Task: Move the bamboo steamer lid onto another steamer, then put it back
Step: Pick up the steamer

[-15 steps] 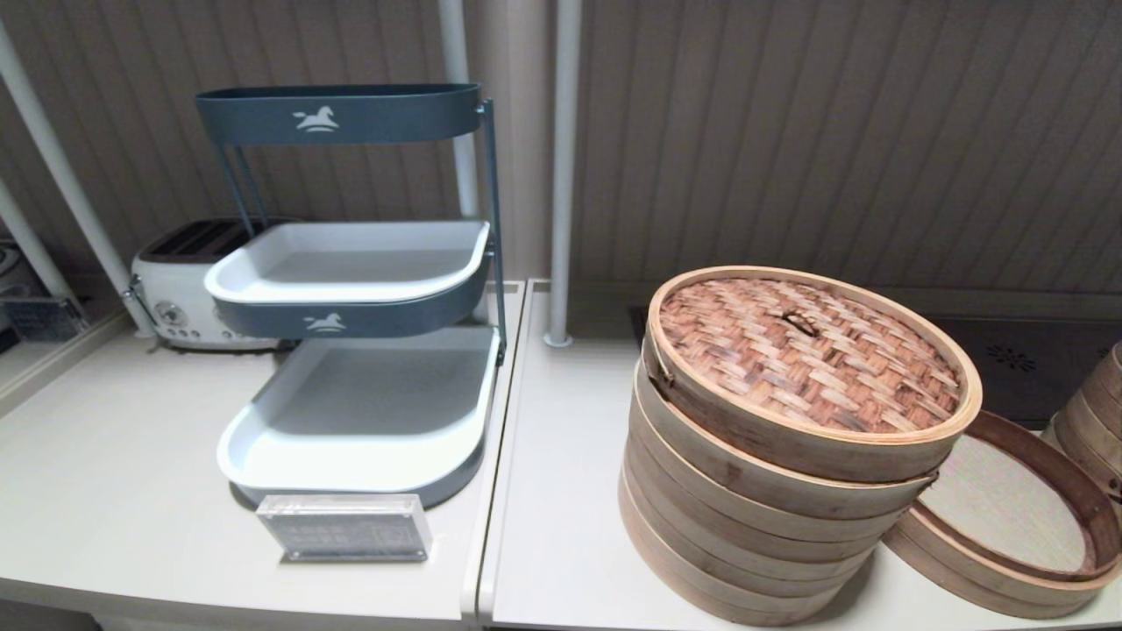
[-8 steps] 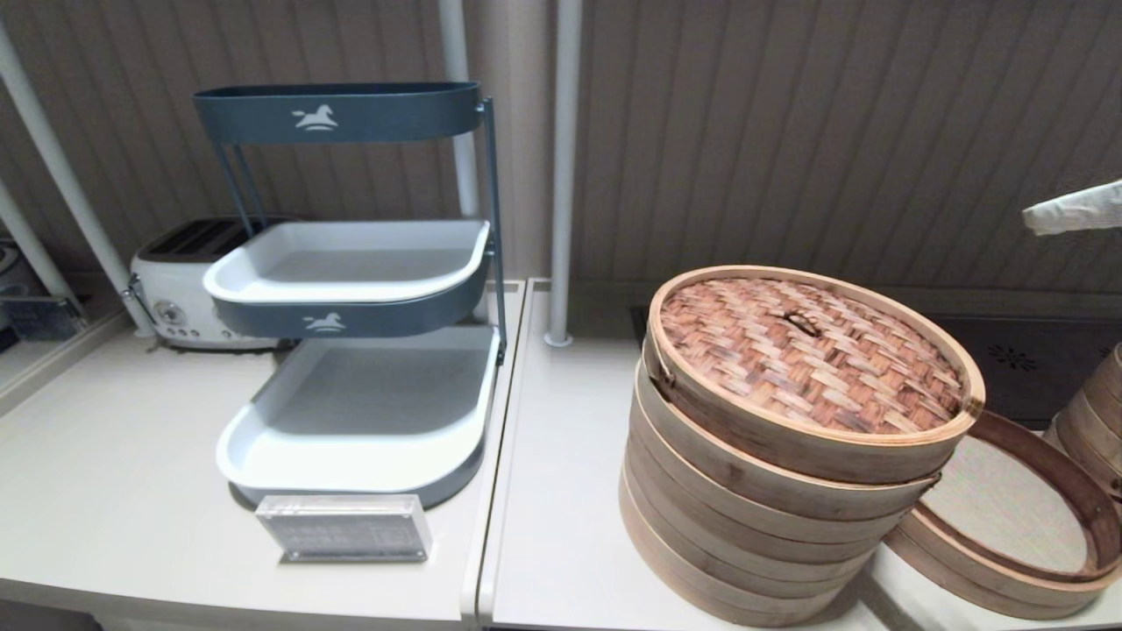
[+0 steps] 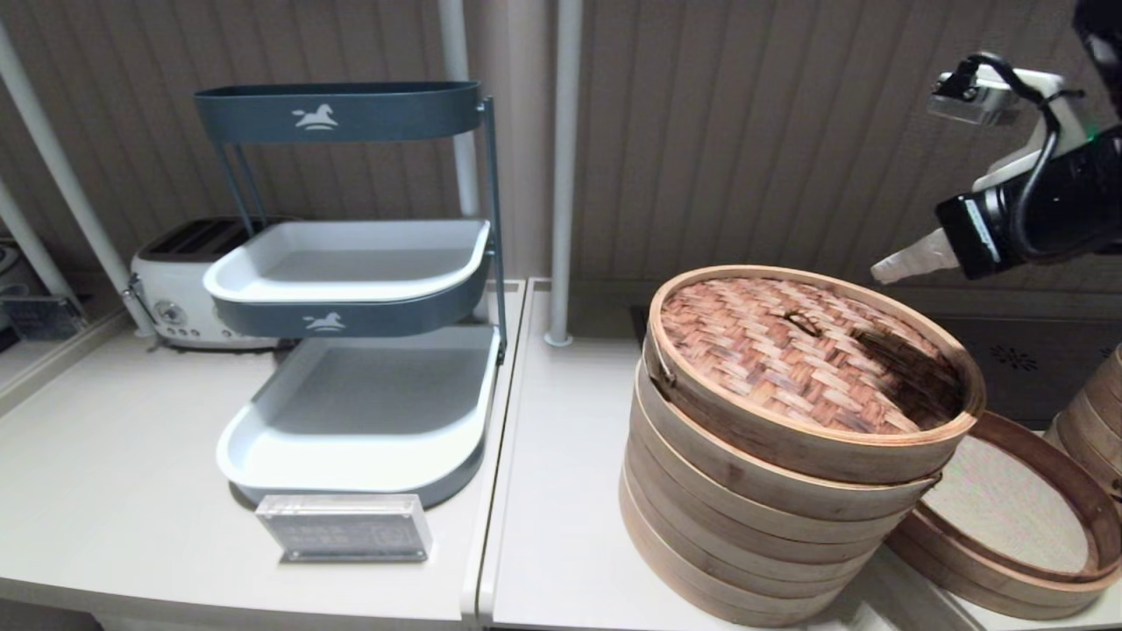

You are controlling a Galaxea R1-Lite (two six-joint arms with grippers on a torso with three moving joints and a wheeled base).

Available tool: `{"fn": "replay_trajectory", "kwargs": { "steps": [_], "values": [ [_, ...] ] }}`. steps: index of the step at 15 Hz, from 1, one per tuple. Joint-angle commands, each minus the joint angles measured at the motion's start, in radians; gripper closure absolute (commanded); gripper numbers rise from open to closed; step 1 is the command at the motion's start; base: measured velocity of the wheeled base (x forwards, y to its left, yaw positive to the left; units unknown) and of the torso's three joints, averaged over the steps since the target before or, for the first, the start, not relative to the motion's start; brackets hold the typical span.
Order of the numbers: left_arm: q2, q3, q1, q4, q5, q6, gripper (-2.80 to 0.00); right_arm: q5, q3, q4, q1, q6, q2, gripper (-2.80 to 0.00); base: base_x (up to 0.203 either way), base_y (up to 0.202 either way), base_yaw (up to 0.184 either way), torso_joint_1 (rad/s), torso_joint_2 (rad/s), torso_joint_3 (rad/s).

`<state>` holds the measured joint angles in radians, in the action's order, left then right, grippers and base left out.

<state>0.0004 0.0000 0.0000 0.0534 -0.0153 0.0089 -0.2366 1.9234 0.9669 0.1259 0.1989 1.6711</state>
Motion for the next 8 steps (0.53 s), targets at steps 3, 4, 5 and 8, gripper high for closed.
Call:
{"fn": "replay_trajectory", "kwargs": {
  "steps": [3, 4, 5, 8],
  "values": [
    [0.000, 0.028, 0.000, 0.000, 0.000, 0.000, 0.00, -0.001, 0.000, -0.005, 0.029, -0.003, 0.060, -2.80, 0.000, 0.000, 0.000, 0.000, 0.00, 0.000],
    [0.000, 0.028, 0.000, 0.002, 0.000, 0.000, 0.00, -0.001, 0.000, -0.005, 0.043, -0.006, 0.063, -2.80, 0.000, 0.000, 0.000, 0.000, 0.00, 0.000],
    [0.000, 0.028, 0.000, 0.000, 0.000, 0.000, 0.00, 0.000, 0.000, -0.005, 0.056, -0.007, 0.068, -2.80, 0.000, 0.000, 0.000, 0.000, 0.00, 0.000],
    [0.000, 0.028, 0.000, 0.000, 0.000, 0.000, 0.00, 0.008, 0.000, -0.005, 0.081, -0.006, 0.087, -2.80, 0.000, 0.000, 0.000, 0.000, 0.00, 0.000]
  ]
}}
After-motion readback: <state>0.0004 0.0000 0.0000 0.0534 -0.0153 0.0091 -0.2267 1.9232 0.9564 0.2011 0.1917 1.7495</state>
